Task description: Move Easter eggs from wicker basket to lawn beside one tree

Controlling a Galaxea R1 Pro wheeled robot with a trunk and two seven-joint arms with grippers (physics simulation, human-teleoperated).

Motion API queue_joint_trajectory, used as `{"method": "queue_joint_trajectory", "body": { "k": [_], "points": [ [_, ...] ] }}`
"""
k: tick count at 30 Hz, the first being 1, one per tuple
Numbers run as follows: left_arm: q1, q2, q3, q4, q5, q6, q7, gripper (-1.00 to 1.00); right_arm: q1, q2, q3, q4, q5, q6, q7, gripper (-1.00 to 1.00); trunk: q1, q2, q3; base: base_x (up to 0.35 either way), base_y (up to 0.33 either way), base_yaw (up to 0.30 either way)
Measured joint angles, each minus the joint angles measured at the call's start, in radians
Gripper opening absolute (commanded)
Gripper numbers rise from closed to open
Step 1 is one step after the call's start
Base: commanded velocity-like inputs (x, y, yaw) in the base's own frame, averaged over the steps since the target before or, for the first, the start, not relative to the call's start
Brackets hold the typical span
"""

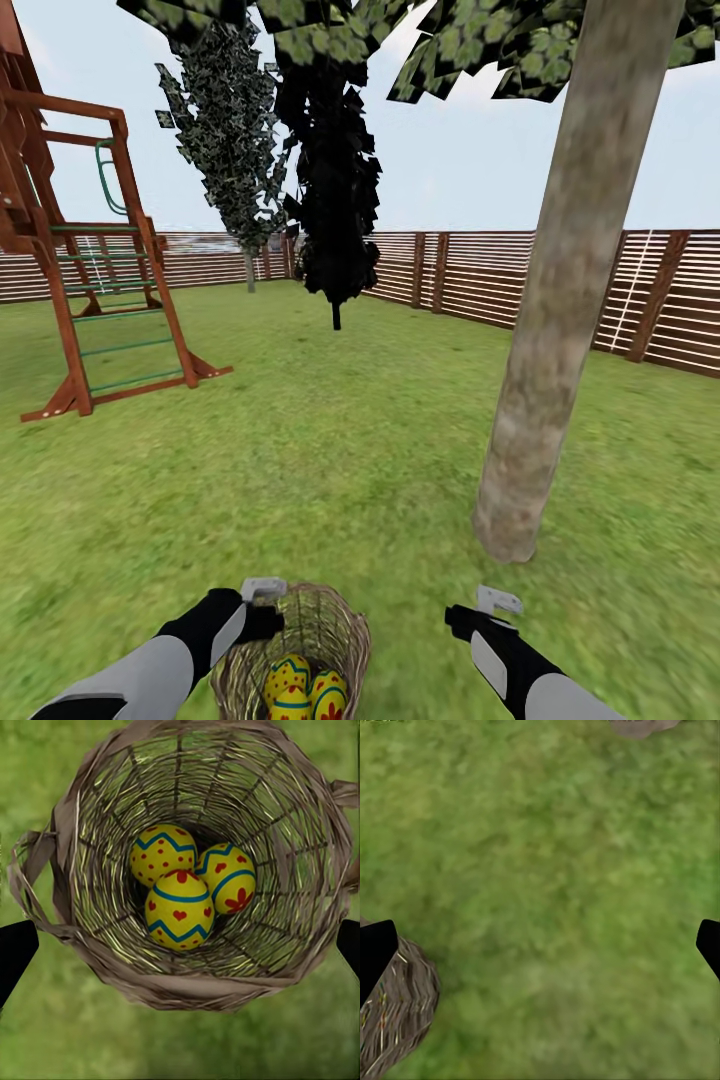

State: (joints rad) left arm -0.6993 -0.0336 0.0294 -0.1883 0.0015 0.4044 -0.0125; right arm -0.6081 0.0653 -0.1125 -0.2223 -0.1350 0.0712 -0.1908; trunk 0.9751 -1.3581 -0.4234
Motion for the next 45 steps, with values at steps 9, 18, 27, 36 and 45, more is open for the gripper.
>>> {"method": "queue_joint_trajectory", "body": {
  "k": [9, 18, 27, 36, 45],
  "points": [
    [0.0, 0.0, 0.0, 0.0, -0.002, -0.032, 0.0, 1.0, 0.0, 0.0, 0.0, 0.0, 0.0, -0.007, 0.0, 1.0, 0.035, -0.063, -0.028, 0.0, 0.0, 0.0],
    [0.0, 0.0, 0.0, 0.0, -0.003, -0.038, 0.0, 1.0, 0.001, 0.0, 0.0, -0.002, 0.0, -0.008, 0.0, 1.0, 0.069, -0.126, -0.056, 0.0, 0.0, 0.0],
    [0.0, 0.0, 0.0, 0.0, -0.003, -0.058, 0.0, 1.0, 0.001, 0.0, 0.0, -0.002, 0.0, -0.008, 0.0, 1.0, 0.104, -0.189, -0.085, 0.0, 0.0, 0.0],
    [0.0, 0.0, 0.0, 0.0, -0.003, -0.072, 0.0, 1.0, 0.005, 0.0, 0.0, -0.002, 0.0, -0.008, 0.0, 1.0, 0.138, -0.252, -0.113, 0.0, 0.0, 0.0],
    [0.0, 0.0, 0.0, 0.0, -0.003, -0.073, 0.0, 1.0, 0.005, 0.0, 0.0, -0.002, 0.0, -0.008, 0.0, 1.0, 0.173, -0.315, -0.141, 0.0, 0.0, 0.0]
  ]
}}
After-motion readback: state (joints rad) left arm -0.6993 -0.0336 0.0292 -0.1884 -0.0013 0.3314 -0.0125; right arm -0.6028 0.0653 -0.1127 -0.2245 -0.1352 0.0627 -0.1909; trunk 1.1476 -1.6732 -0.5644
